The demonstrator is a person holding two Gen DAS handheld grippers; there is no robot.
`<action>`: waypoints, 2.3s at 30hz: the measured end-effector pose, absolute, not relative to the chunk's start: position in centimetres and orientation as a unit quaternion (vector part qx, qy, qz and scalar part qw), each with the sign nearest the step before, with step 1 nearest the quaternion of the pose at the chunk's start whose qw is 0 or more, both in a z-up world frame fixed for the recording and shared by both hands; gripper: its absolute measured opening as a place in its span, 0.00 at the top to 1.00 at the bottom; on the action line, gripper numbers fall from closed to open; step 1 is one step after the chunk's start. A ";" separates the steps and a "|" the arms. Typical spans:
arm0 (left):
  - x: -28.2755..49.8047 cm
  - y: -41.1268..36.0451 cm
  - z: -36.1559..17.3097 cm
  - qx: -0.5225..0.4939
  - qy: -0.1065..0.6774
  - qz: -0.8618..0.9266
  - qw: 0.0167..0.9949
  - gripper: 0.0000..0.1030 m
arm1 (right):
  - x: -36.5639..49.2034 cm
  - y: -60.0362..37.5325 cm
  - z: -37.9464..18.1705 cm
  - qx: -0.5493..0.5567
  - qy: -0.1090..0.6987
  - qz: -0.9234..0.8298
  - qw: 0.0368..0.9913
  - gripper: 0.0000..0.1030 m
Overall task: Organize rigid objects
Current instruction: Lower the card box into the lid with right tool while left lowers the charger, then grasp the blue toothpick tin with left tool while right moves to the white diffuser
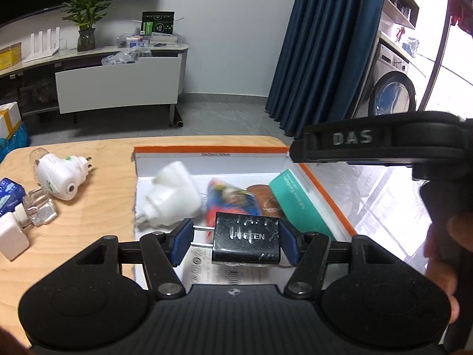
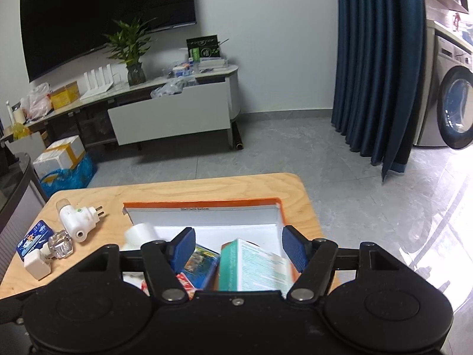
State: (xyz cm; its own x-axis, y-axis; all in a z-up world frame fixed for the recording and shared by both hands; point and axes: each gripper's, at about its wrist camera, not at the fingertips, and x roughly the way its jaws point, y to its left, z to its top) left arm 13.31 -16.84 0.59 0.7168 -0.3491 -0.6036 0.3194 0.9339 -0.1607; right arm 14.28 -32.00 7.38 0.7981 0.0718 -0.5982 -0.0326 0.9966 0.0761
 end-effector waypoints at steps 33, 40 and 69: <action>9.3 -5.0 2.7 -0.054 0.303 -0.083 0.948 0.23 | 8.1 -24.3 9.3 0.017 0.314 0.102 0.944 0.13; 10.5 2.0 2.4 -0.059 0.302 -0.013 0.951 0.18 | 7.3 -21.2 8.8 -0.006 0.319 0.128 0.939 0.13; 24.1 9.0 -4.5 -0.001 0.360 -0.079 0.930 0.15 | 14.5 -16.4 4.3 -0.041 0.360 0.158 0.919 0.12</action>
State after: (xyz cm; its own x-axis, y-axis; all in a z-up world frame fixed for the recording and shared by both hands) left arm 24.07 9.01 -4.51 0.7288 -0.1472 -0.6687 0.1459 0.9876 -0.0584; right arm 14.46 -16.39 4.35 0.6914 0.2605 -0.6739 -0.3193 0.9469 0.0383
